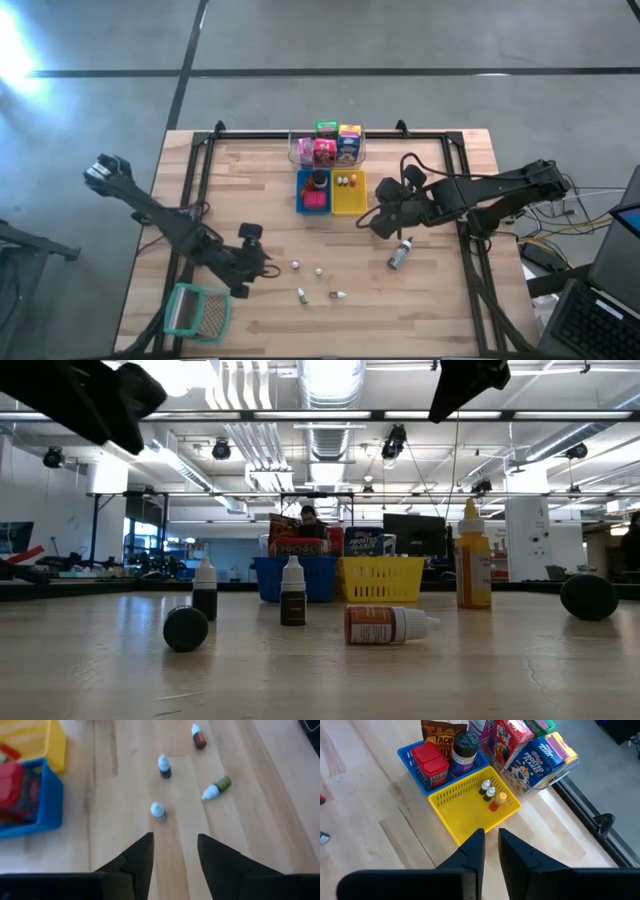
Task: Pick & Place Kitchen Items
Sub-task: Put the small red food coloring bottle into the yellow bin
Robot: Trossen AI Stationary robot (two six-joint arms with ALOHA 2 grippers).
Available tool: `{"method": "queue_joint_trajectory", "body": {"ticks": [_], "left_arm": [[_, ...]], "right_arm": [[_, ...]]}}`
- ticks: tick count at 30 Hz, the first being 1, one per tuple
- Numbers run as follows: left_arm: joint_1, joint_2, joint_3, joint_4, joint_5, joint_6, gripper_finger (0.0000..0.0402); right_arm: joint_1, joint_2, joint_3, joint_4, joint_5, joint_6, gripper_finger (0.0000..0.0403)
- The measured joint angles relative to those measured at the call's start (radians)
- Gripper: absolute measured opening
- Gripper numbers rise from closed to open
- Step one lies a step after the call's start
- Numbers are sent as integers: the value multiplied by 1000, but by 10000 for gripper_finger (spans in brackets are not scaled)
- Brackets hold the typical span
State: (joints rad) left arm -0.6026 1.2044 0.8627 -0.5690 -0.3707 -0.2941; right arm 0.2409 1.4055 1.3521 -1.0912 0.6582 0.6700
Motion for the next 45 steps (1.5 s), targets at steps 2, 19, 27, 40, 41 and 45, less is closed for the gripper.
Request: {"method": "queue_joint_trajectory", "body": {"ticks": [2,19,27,40,41,45], "left_arm": [[8,40,0,43,11,37,158],[175,229,-1,224,196,169,163],[228,271,-1,245,243,178,163],[244,247,-152,366,257,107,163],[244,247,-178,409,258,101,163],[244,247,-269,596,258,99,163]], "right_arm": [[0,0,0,0,0,0,58],[1,0,0,0,0,-1,90],[1,0,0,2,-1,-24,61],[0,0,0,6,-1,-42,61],[0,0,0,5,-1,-42,64],[1,0,0,5,-1,-42,76]]}}
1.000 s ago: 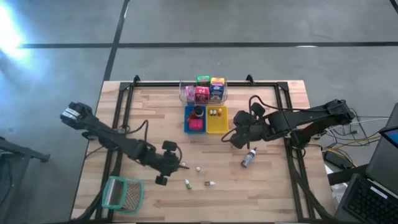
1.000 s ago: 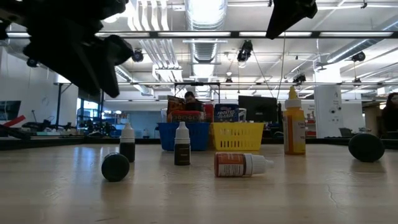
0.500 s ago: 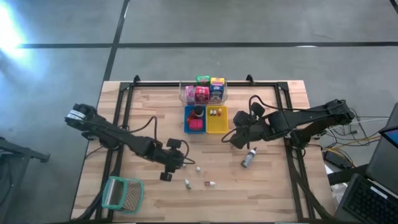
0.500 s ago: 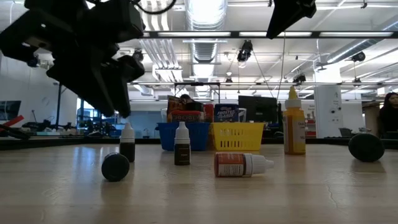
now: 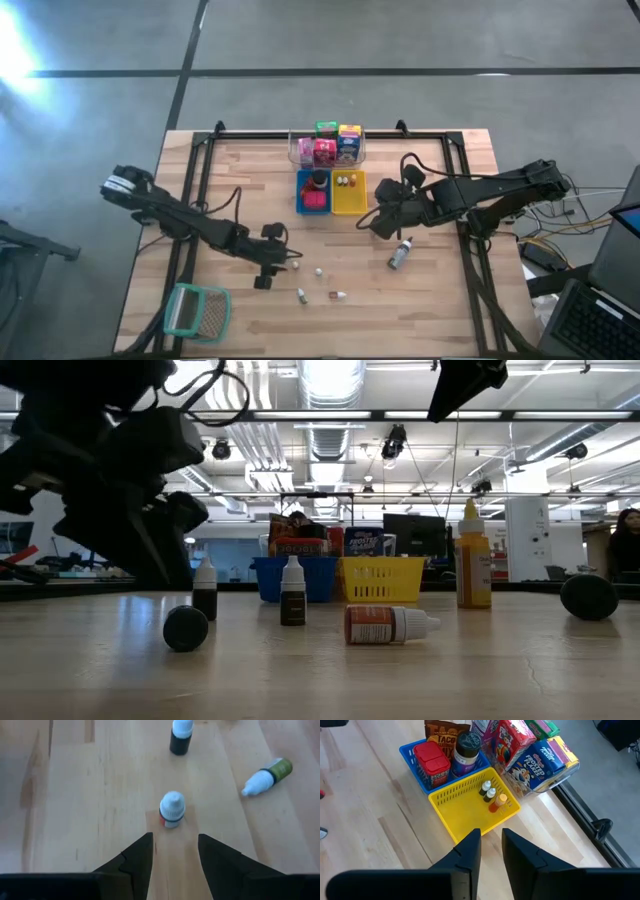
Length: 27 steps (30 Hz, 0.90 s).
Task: Pick & Place Kitchen Items
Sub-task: Put the small red food coloring bottle into the yellow bin
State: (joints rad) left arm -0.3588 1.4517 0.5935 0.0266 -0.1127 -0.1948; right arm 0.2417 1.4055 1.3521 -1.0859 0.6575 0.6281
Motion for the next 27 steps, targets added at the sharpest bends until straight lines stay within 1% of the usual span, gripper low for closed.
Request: {"method": "queue_joint_trajectory", "body": {"ticks": [7,9,13,17,23,27], "left_arm": [[0,-1,-148,234,0,-36,163],[0,-1,-189,330,-7,-35,163],[1,0,-254,456,-45,-14,165],[2,18,-271,470,-60,-17,189],[2,88,-241,487,-63,-17,241],[2,141,-205,508,-60,11,251]], "right_arm": [[0,0,0,0,0,0,89],[0,0,0,0,0,0,87],[0,0,0,-1,17,-4,74],[-4,0,0,-2,24,-4,59],[-7,0,0,-3,24,-7,46],[-10,0,0,-2,25,-8,43]]}}
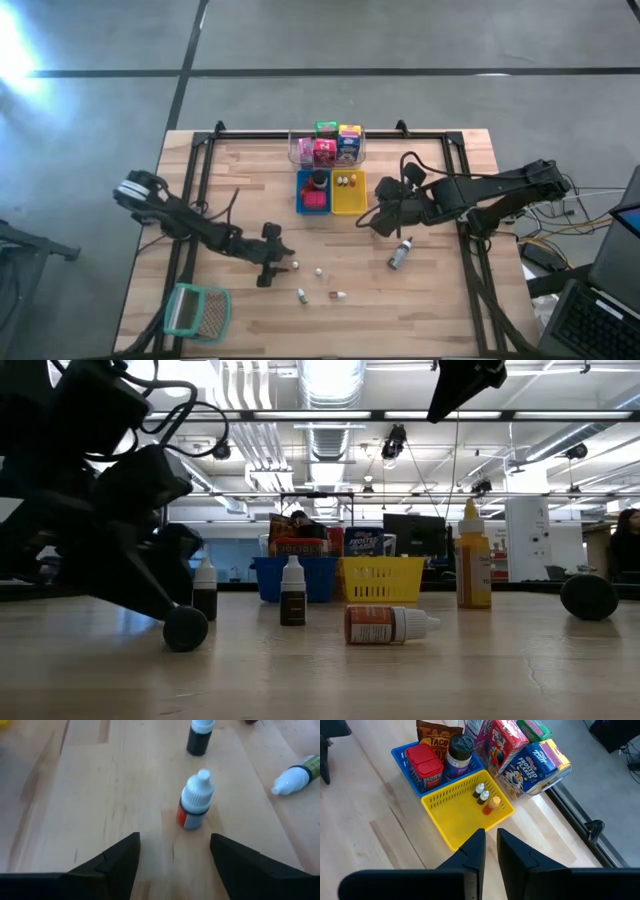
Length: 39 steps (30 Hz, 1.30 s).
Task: Pick & Place Kitchen Items
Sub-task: Put the small red food coloring bottle into the yellow bin
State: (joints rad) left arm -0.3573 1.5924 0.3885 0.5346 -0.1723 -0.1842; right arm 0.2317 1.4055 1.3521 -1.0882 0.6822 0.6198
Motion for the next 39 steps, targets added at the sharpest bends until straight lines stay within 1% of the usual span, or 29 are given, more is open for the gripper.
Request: {"method": "queue_joint_trajectory", "body": {"ticks": [5,8,11,17,23,29,35,39], "left_arm": [[0,45,28,13,9,14,245],[0,67,29,64,15,20,240],[0,79,29,95,27,26,237],[0,83,30,104,41,26,225],[-2,84,51,96,64,51,191],[-3,85,56,90,70,53,148],[-3,85,59,90,67,53,107],[-3,78,63,85,63,52,94]], "right_arm": [[0,0,0,0,0,-3,51],[0,-1,0,0,1,-9,59],[0,-2,0,0,2,-22,66],[0,-3,0,0,6,-24,78],[0,-3,0,2,53,-30,86],[0,-3,0,2,54,-30,88],[0,-3,0,17,53,-27,67],[1,0,0,77,43,-25,52]]}}
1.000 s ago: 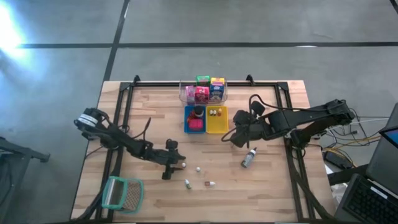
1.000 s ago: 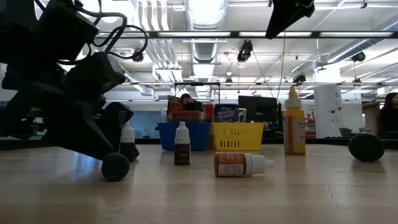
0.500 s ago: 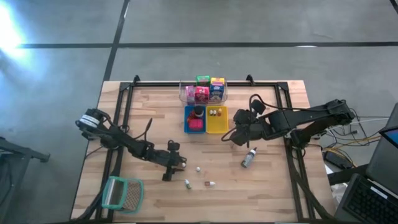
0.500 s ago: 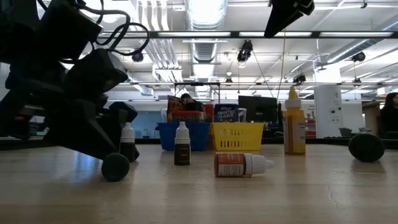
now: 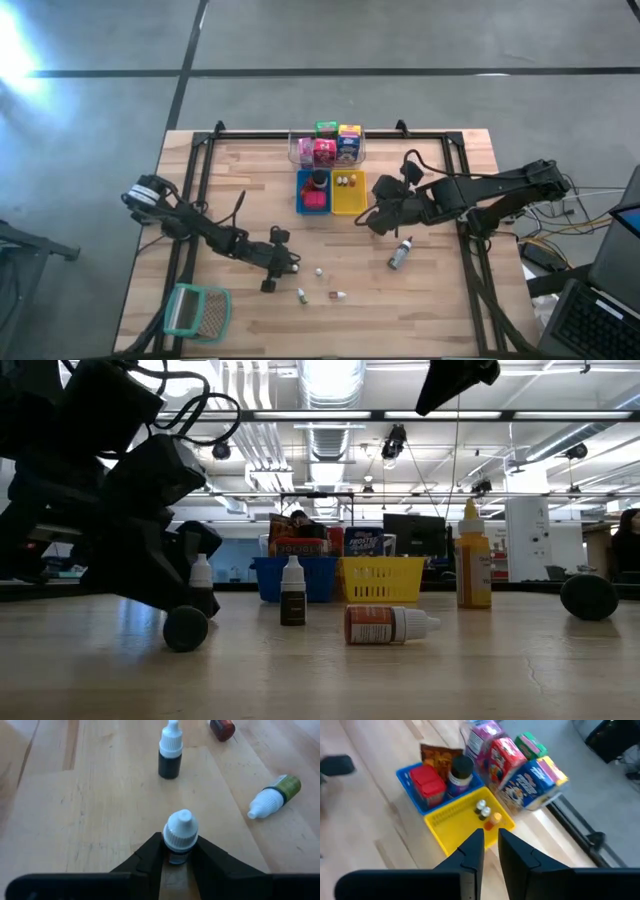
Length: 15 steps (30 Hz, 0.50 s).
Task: Pick & Place Kitchen Items
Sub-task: Put the small red food coloring bottle into the yellow bin
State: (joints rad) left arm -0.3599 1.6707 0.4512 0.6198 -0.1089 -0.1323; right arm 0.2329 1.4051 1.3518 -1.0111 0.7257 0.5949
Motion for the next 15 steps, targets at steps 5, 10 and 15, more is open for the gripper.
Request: {"method": "queue_joint_trajectory", "body": {"ticks": [5,10,15], "left_arm": [[2,-62,11,0,-2,-2,96],[25,-176,44,-82,-5,-25,96],[66,-286,117,-268,-10,-70,96]], "right_arm": [[0,18,-14,116,-101,-36,41],[0,68,-54,349,-265,-149,40],[0,156,-49,534,-382,-246,55]]}}
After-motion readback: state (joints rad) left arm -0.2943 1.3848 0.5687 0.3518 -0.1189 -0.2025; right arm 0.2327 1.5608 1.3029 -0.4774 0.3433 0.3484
